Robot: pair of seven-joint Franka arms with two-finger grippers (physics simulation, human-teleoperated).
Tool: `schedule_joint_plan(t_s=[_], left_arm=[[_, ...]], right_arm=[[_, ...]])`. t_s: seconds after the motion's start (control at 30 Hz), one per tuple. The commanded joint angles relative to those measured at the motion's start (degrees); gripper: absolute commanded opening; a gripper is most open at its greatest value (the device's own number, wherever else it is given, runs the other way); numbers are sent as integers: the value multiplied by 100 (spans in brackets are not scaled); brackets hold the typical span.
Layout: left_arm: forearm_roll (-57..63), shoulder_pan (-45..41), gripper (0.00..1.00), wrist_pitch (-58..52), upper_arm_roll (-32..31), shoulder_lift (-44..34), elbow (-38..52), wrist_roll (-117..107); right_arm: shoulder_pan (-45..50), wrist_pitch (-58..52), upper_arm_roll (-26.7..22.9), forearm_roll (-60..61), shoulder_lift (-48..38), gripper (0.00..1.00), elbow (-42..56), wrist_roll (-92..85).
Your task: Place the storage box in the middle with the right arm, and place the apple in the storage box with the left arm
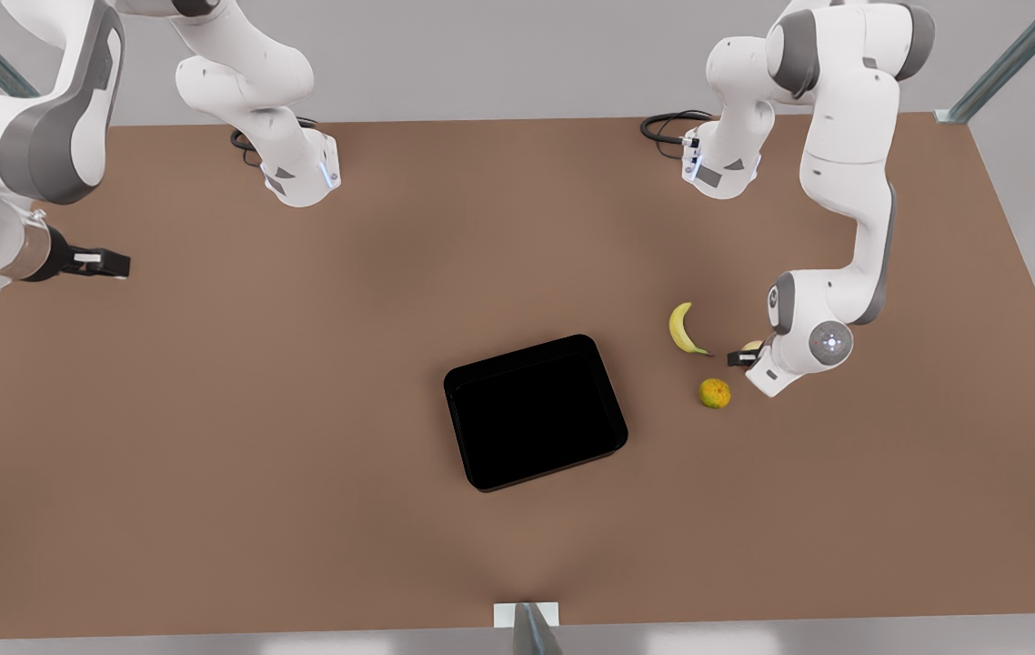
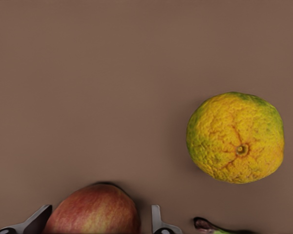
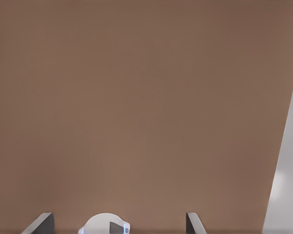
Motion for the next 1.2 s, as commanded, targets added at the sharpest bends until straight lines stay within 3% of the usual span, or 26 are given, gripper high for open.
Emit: schedule_joint_plan(t_s=[0.0,0.1,0.27,0.37,0.43,0.47,0.53,0.6,0.67,0.8,0.83,0.97,1.0,1.03,1.07,1.1,1.13,1.17], left_arm=[[6,3,90,105,1,15,3,7],[6,-5,77,141,1,59,3,7],[6,-6,73,-44,1,-160,38,-37],[-3,-347,73,-842,-7,-415,432,-545],[-3,-857,74,-2230,-341,-337,1678,-1871],[-11,-1315,75,-2996,-359,155,2910,-2717],[-503,-1377,75,-3261,-745,902,4370,-3534],[-495,-1377,75,-3252,-1018,1421,5248,-3965],[-495,-1499,75,-2910,-1062,1878,5821,-4194],[-503,-1948,75,-2338,-1141,2090,5812,-4959],[-495,-2044,100,-2329,-1150,2134,5812,-5082],[-486,-2045,100,-2347,-1141,2107,5760,-5047],[-512,-1957,100,-2618,-1080,1941,5795,-5003],[-416,-1588,100,-3786,-948,1431,5812,-4065],[-416,-1166,100,-4815,-527,878,5830,-2536],[-416,-1113,100,-5650,325,429,6040,-1050],[-407,-1113,100,-6398,800,332,6515,-108],[-328,-1113,100,-6732,898,314,6726,-55]], right_arm=[[0,6,-7,6,-2,100,3,-70],[-9,6,-16,6,7,100,3,-70],[-9,15,-25,32,33,100,12,-70],[-9,24,-25,32,42,100,3,-70],[-17,24,-25,32,42,100,3,-79],[-17,24,-33,32,42,100,3,-123],[-26,41,-51,32,42,100,-6,-167],[-26,50,-51,32,51,100,3,-167],[-26,59,-51,32,51,100,3,-167],[-26,59,-60,32,51,100,3,-176],[-35,59,-60,32,51,100,3,-211],[-44,59,-60,32,77,100,3,-220],[-44,59,-60,32,86,100,12,-211],[-44,59,-60,32,86,100,12,-211],[-44,68,-60,32,86,100,12,-211],[-44,68,-60,32,86,100,12,-211],[-44,68,-60,32,86,100,20,-220],[-44,68,-60,-29,77,100,20,-220]])
